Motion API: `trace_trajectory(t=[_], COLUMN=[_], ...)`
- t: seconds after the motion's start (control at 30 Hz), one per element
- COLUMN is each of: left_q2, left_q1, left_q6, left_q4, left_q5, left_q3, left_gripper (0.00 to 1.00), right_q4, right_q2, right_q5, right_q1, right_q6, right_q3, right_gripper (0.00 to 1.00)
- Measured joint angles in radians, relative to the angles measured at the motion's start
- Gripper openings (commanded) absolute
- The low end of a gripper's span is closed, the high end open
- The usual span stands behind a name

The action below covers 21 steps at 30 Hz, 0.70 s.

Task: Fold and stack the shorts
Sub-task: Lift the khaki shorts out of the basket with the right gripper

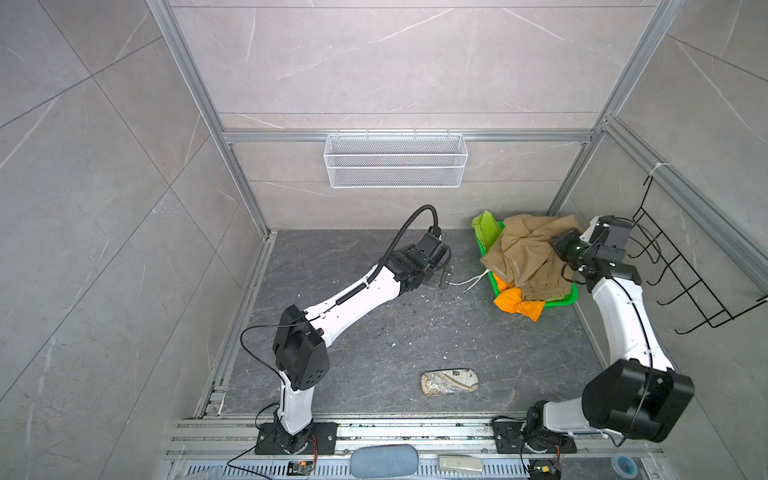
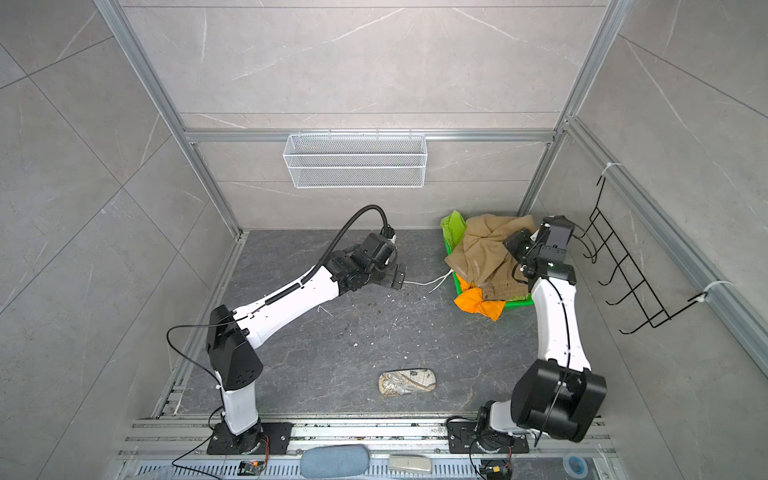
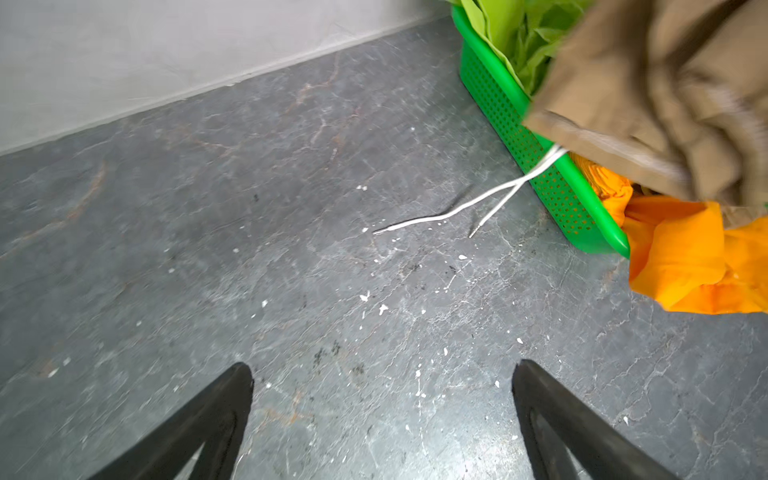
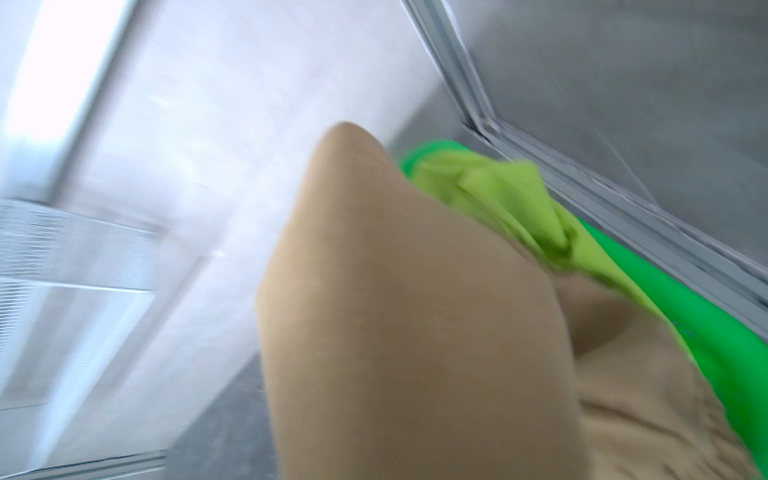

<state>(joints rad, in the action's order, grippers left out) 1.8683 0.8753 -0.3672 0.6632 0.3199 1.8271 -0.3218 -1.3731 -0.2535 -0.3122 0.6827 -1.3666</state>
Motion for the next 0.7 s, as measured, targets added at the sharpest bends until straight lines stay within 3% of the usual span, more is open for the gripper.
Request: trace_trajectory(t=[0.17,0.27,0.4,0.53,0.7], left_q2=[-0.177,-0.340,-0.587,-0.794,-0.949], left_q1=[0.000,-0.001,-0.032,-0.146,-0.221], left_q6=[-0.096,-0.163,-0.254,-0.331,-0.359], left_q4=[0.002,-0.007,0.000,0.023,0.075], left_q5=[0.047,0.072,0.090,0.069,0.009], left_q3=[-0.107,-0.239,-0.415,-0.528,-0.631], left_gripper=[1.00,1.00,1.00,1.00,1.00], right_q4=[-0.016,-0.013,0.005,0.003,-0.002], right_q2=[0.017,-0.003,-0.013,-0.091,-0.203], right_q5=[-0.008,0.015,0.059,0.141,0.205], right_q1=[0.103,0.304,0.635,0.858,0.973], right_q6=[0.042,0.042,0.043,0.053,0.097], right_q3=[-0.261,-0.432,-0.473,-0.418,-0.150], right_gripper=[0.00,0.00,0.00,0.20,0.72])
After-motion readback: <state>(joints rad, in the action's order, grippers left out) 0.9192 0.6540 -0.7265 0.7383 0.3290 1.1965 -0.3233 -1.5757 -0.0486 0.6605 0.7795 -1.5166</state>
